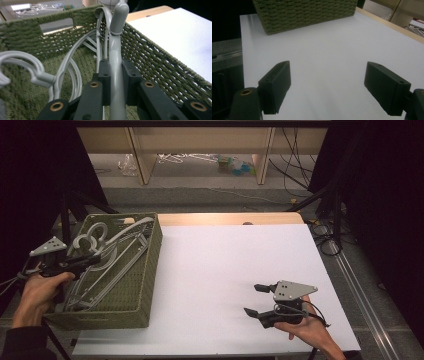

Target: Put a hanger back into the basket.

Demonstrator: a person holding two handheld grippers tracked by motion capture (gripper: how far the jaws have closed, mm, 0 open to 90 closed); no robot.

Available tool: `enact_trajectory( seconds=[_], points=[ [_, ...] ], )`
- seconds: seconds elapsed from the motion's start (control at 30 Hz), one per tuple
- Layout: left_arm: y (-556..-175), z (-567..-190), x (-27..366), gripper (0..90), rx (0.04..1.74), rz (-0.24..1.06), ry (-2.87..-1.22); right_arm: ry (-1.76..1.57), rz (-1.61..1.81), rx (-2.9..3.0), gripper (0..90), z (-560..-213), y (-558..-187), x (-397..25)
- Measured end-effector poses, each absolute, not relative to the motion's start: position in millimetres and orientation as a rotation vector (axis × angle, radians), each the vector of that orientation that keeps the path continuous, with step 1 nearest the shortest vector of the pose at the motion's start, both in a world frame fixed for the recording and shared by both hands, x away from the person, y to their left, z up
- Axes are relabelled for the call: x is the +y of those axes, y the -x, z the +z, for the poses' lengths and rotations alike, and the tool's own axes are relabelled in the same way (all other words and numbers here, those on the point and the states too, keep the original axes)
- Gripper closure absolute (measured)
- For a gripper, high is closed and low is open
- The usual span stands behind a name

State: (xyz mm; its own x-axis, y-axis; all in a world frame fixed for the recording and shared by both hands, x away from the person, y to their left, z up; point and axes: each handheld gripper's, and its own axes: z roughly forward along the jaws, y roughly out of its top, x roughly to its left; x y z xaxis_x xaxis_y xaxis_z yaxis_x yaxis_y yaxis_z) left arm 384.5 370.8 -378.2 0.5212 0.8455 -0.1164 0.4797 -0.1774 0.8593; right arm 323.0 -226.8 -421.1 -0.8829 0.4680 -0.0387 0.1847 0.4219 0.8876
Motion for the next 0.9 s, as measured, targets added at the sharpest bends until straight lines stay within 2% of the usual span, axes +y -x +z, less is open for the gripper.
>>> enact_trajectory(
  seconds=[0.47, 0.7, 0.9],
  points=[
    [-392.2, -399.4, 371.4, 77.3, 1.220, 0.454, -1.845, -0.570, 1.440, 2.404, 22.4, -422.1, -323.3, -226.2],
    [-393.9, -406.2, 376.9, 76.0, 1.345, 0.540, -1.867, -0.568, 1.436, 2.408, 22.4, -422.0, -322.9, -226.0],
    [-394.2, -406.0, 379.3, 75.6, 1.368, 0.575, -1.923, -0.572, 1.426, 2.412, 22.4, -421.8, -322.8, -227.3]
  ],
)
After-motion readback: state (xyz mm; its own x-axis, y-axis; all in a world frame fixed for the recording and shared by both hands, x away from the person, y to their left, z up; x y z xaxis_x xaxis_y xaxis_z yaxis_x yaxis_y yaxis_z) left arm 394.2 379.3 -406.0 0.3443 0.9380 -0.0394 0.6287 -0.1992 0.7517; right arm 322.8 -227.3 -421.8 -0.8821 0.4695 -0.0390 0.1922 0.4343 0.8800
